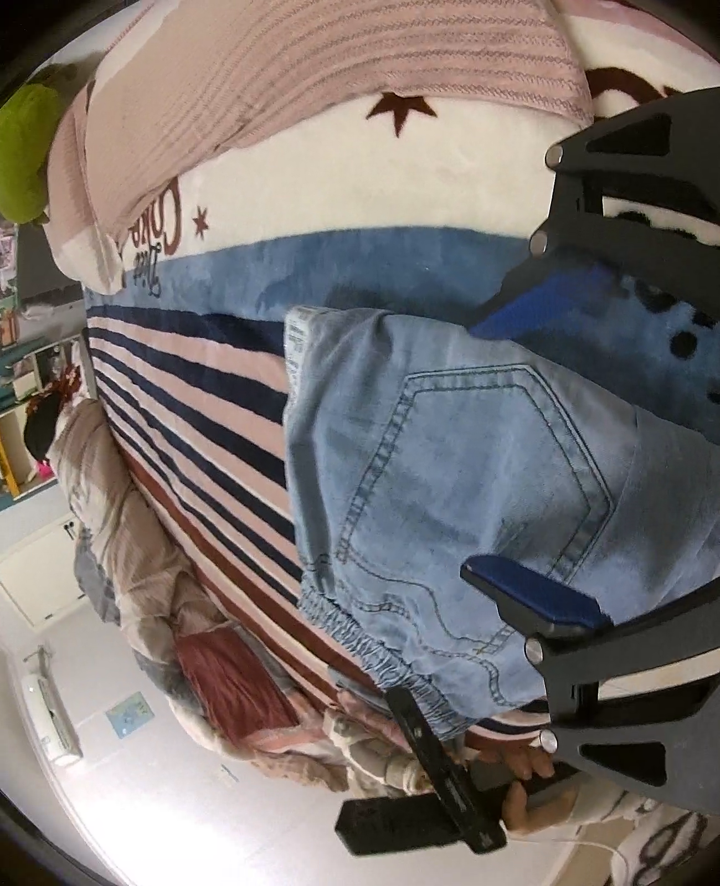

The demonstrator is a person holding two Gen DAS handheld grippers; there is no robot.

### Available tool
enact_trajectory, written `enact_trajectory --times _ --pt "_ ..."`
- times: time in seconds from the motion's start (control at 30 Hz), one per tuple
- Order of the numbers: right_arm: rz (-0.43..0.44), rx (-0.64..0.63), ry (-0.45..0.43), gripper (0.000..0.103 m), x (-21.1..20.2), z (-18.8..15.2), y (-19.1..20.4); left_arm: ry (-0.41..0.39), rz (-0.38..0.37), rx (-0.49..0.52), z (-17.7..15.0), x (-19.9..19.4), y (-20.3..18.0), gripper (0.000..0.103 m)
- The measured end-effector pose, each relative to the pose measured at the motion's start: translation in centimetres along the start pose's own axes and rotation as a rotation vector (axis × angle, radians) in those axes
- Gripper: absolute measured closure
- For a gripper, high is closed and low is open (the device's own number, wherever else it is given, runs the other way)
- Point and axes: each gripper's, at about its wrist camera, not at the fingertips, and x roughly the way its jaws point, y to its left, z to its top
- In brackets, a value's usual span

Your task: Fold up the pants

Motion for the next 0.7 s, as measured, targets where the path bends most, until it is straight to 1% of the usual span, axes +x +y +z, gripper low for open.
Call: enact_trajectory --times 0.07,0.2,0.4,0.6,0.7 --pt "0.001 -0.003 0.016 0.019 0.4 -0.1 -0.2 0.000 -0.004 -0.010 -0.1 0.3 0.3 0.018" --pt "0.014 0.015 0.057 0.017 1.7 -0.5 -1.0 0.014 -0.010 -0.014 -0.3 0.9 0.9 0.015" --pt "0.033 0.034 0.101 0.017 3.1 -0.9 -1.6 0.049 -0.054 -0.049 -0.4 2.4 2.0 0.014" --pt "0.084 0.081 0.124 0.017 4.0 -0.9 -2.3 0.071 -0.112 -0.091 -0.5 3.2 2.7 0.014" --pt "0.113 0.093 0.131 0.017 4.3 -0.9 -2.6 0.072 -0.143 -0.099 -0.5 3.4 2.9 0.016"
